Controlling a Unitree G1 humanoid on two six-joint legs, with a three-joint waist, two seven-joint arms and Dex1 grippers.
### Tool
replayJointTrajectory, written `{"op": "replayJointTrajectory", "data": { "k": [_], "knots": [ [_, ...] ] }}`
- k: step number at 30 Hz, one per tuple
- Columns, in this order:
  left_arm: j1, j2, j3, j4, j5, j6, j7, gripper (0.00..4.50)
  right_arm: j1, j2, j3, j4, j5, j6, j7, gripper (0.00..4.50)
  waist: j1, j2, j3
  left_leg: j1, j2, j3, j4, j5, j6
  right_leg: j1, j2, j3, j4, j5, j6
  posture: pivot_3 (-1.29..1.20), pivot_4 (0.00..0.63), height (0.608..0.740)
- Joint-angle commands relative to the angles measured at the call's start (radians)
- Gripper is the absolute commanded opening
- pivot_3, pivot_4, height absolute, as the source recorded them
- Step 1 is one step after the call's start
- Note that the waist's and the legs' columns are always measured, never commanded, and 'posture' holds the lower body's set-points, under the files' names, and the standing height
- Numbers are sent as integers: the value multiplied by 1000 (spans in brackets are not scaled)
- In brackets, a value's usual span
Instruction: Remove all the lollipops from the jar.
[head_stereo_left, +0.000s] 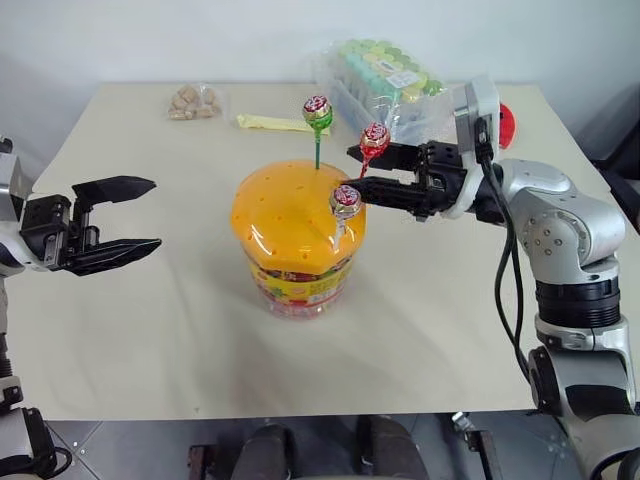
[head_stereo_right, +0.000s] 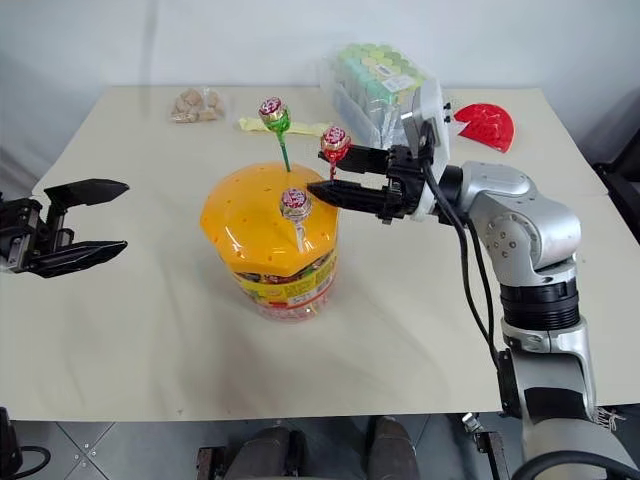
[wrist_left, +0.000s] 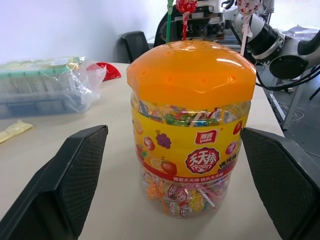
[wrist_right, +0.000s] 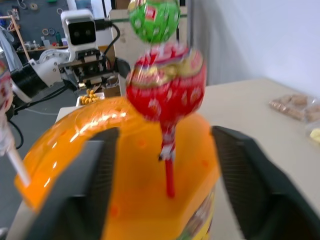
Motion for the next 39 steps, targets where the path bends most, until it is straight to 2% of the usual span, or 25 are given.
{"op": "replayJointTrajectory", "data": {
  "k": [1,5,6,18,23,26,30,34,39],
  "knots": [
    [-25,2,16,0,-13,-15,-13,4500,-37,2,-22,-2,-9,-31,16,1552,0,0,0,0,0,0,0,0,0,0,0,0,0,0,0,0,150,740],
    [-42,0,13,18,-8,-26,-18,4500,-62,1,-26,17,-26,-50,17,144,0,0,0,0,0,0,0,0,0,0,0,0,0,0,0,0,150,740],
    [-50,0,11,30,-3,-33,-21,4500,-73,2,-29,24,-32,-57,14,25,0,0,0,0,0,0,0,0,0,0,0,0,0,0,0,0,150,740],
    [-101,-1,-19,75,-6,-50,-52,4500,-163,-51,-128,18,-39,-65,-51,25,-7,0,0,0,0,0,1,0,0,0,0,0,1,0,0,0,150,740],
    [-92,5,-26,72,-15,-42,-75,4500,-132,-158,-180,-24,-64,-15,-119,25,-11,0,0,0,0,0,1,0,0,0,0,0,1,0,0,0,150,740],
    [-51,41,-14,70,-17,-34,-108,4500,13,-358,-148,-59,-111,206,-150,25,-5,-1,0,-1,0,0,0,0,0,0,0,0,1,0,0,0,150,740],
    [-24,68,3,63,-38,-25,-114,4500,188,-439,-155,-107,-130,293,-198,25,-3,-3,0,0,0,3,1,-2,2,-1,-1,1,-1,0,0,0,150,740],
    [8,78,18,63,-44,-31,-115,4500,352,-451,-156,-131,-168,375,-268,25,-7,-1,1,1,1,5,1,-2,1,-2,-1,1,2,0,0,0,150,740],
    [34,58,26,23,-71,-21,-97,4500,490,-393,-144,-96,-214,404,-356,25,-4,-2,1,0,1,5,1,-2,1,-2,-1,2,2,0,0,0,150,740]
  ]
}}
